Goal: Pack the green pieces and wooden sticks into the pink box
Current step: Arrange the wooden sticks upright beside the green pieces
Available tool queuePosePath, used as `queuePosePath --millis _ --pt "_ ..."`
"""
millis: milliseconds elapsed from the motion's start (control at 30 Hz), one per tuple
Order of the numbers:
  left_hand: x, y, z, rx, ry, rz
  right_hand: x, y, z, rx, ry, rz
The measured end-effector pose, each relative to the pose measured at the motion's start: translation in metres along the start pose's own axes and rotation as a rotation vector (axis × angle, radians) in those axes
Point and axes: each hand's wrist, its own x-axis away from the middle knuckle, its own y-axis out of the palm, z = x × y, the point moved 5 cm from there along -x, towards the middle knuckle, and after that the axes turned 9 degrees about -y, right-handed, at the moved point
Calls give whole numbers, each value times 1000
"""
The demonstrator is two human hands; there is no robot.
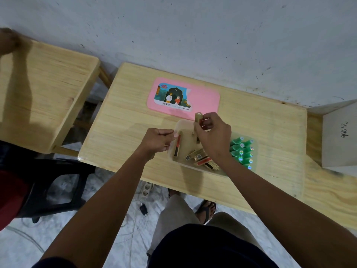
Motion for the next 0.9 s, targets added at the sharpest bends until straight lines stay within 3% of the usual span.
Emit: queuePosePath --millis 100,300,600,900 --pt "-1 -1 0 4 -8 6 8 12 4 -49 147 -58" --pt "-3 -1 -2 2 -11 8 24 43 15 96 290 -170" --pt "-7 -2 -5 26 -6 -15 18 60 24 277 261 -344" --pt "-7 -3 -3 20 -8 -32 13 65 26 206 327 -469"
